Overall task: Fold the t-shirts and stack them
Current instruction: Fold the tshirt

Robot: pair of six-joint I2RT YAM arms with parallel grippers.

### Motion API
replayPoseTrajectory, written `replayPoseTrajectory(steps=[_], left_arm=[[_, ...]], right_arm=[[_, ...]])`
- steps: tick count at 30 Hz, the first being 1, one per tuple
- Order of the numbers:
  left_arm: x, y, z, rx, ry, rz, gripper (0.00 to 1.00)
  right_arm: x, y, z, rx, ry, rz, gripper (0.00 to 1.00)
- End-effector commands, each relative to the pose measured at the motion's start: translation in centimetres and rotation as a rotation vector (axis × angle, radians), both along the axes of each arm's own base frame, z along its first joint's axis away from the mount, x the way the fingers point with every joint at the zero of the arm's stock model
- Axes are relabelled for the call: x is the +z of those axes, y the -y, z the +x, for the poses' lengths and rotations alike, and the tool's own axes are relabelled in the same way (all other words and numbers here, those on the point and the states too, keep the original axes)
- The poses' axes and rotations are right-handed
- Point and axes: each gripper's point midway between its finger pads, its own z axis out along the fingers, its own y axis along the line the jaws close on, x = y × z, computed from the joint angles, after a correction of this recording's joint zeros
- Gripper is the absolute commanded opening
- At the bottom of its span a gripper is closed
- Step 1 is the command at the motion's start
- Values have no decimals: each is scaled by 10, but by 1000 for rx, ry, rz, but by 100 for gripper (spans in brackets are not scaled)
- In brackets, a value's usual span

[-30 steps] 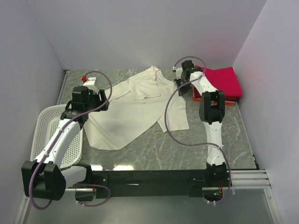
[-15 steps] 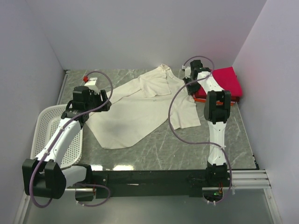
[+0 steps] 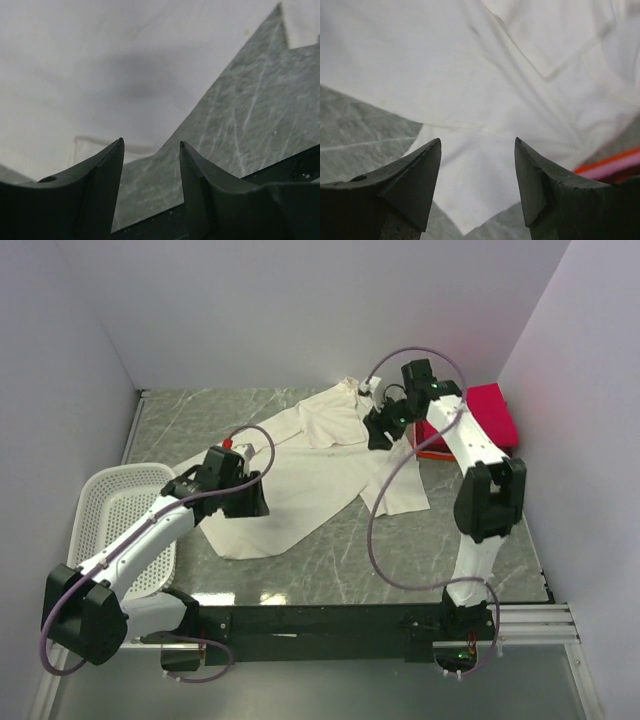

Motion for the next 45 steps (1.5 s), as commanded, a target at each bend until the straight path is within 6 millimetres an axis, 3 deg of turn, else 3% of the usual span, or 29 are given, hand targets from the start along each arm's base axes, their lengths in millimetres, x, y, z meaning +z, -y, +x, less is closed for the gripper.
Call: replayPoseTrajectory(steps=[1, 2, 3, 5, 7, 11, 15, 24, 29, 40, 41, 45], left_arm=[[-43, -23, -37, 160, -228, 111, 52], [-49, -25, -38, 173, -242, 125, 50], [-54, -26, -37, 194, -258, 137, 49], [-57, -29, -29, 218, -259, 165, 47], [-72, -44, -26, 284, -299, 268, 46], [-90, -48, -19, 298, -315, 319, 41], [-97, -52, -16, 304, -324, 361, 41], [-93, -55, -10, 307, -304, 369, 43], [-104, -53, -16, 296, -355, 374, 41], [-111, -52, -22, 299, -382, 365, 11], [-113, -53, -23, 299, -385, 369, 1], [-111, -54, -21, 310, -371, 372, 1]], right_arm=[[21, -23, -74, 433, 91, 186, 68], [23, -22, -89, 506, 129, 187, 70], [5, -19, -106, 584, 126, 177, 70], [-2, -19, -111, 580, 104, 180, 70], [-4, -19, -122, 583, 40, 203, 69], [-6, -19, -136, 573, -16, 253, 68], [-11, -19, -139, 566, 6, 250, 68], [-16, -19, -141, 559, -24, 266, 68], [-13, -18, -140, 553, -20, 262, 68], [-4, -14, -140, 544, 2, 239, 68], [-3, -13, -142, 550, 1, 231, 68], [-4, -4, -148, 577, 33, 171, 68]])
